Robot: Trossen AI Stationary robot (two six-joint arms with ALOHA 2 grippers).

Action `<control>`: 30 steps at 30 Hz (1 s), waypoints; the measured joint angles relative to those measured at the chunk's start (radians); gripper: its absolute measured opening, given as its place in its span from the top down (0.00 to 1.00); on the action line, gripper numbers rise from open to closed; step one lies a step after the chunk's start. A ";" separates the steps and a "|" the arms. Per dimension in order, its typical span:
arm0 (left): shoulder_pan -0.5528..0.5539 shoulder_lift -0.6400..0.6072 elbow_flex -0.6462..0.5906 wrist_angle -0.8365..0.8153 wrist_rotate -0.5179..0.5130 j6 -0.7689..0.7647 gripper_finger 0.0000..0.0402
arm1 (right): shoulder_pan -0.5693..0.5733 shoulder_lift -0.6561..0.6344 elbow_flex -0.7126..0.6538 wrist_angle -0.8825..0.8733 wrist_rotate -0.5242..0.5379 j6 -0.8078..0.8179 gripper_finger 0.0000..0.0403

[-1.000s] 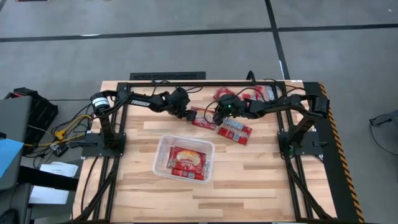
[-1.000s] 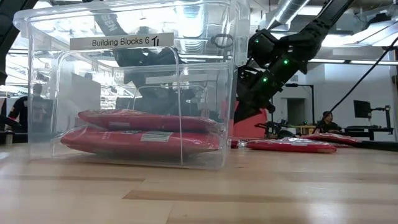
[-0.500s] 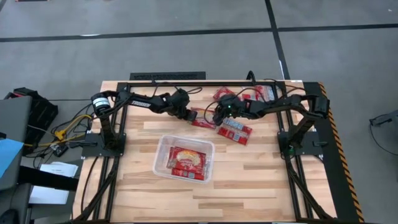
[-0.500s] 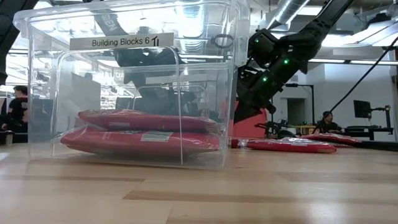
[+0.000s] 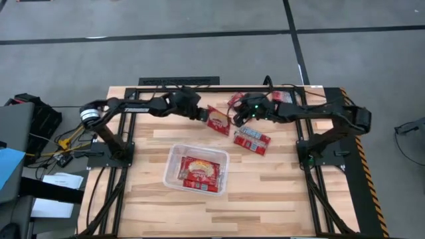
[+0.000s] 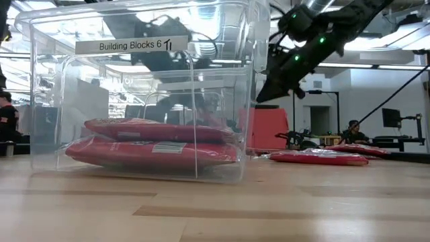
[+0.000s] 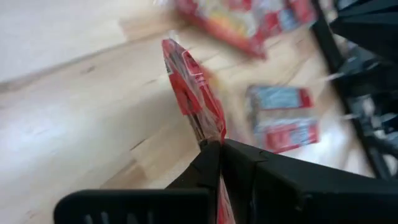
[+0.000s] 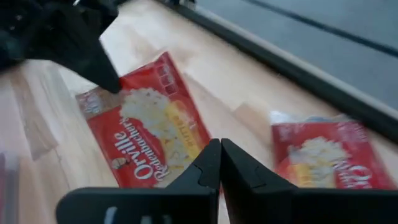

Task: Sort popcorn bags into baskets
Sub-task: Put the red popcorn bag into the container

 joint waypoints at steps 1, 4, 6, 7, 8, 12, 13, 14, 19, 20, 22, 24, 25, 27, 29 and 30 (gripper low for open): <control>-0.001 -0.017 0.000 0.002 -0.003 -0.001 1.00 | -0.004 -0.019 0.000 -0.012 0.008 0.000 0.90; -0.007 -0.074 0.001 -0.002 -0.008 -0.008 1.00 | -0.011 -0.059 0.000 -0.046 0.035 0.000 0.90; -0.014 -0.112 0.001 0.001 -0.017 -0.014 1.00 | -0.012 -0.074 0.000 -0.067 0.050 -0.001 0.91; -0.017 -0.133 0.001 -0.002 -0.022 -0.016 1.00 | -0.012 -0.077 0.000 -0.076 0.052 -0.003 0.91; -0.020 -0.153 0.001 0.000 -0.024 -0.019 1.00 | -0.012 -0.078 0.000 -0.080 0.054 -0.005 0.92; -0.042 -0.228 0.001 0.003 -0.047 -0.032 1.00 | -0.011 -0.074 0.000 -0.101 0.054 -0.007 0.96; -0.050 -0.245 0.001 0.005 -0.056 -0.038 1.00 | -0.007 -0.069 0.000 -0.097 0.055 -0.007 0.96; -0.056 -0.261 0.002 0.004 -0.063 -0.041 1.00 | -0.002 -0.064 0.000 -0.099 0.055 -0.004 0.96; -0.076 -0.321 0.003 -0.030 -0.115 0.042 1.00 | 0.008 -0.063 0.000 -0.099 0.053 0.000 0.93; -0.075 -0.327 0.003 -0.049 -0.130 0.081 1.00 | 0.012 -0.063 0.000 -0.102 0.054 0.000 0.91; -0.070 -0.334 0.003 -0.106 -0.167 0.160 0.99 | 0.014 -0.063 0.000 -0.099 0.048 0.000 0.87; -0.062 -0.336 0.003 -0.179 -0.201 0.229 0.96 | 0.014 -0.063 0.000 -0.098 0.024 0.000 0.82; -0.054 -0.336 0.003 -0.227 -0.216 0.249 0.94 | 0.015 -0.058 0.000 -0.097 0.011 0.000 0.80; -0.028 -0.330 0.003 -0.316 -0.238 0.293 0.88 | 0.018 -0.021 0.002 -0.077 -0.016 0.003 0.74; 0.008 -0.314 0.003 -0.374 -0.232 0.327 0.81 | 0.018 0.018 -0.001 -0.079 -0.053 0.003 0.67; 0.033 -0.308 0.003 -0.400 -0.213 0.350 0.77 | 0.021 0.050 0.000 -0.051 -0.073 0.003 0.64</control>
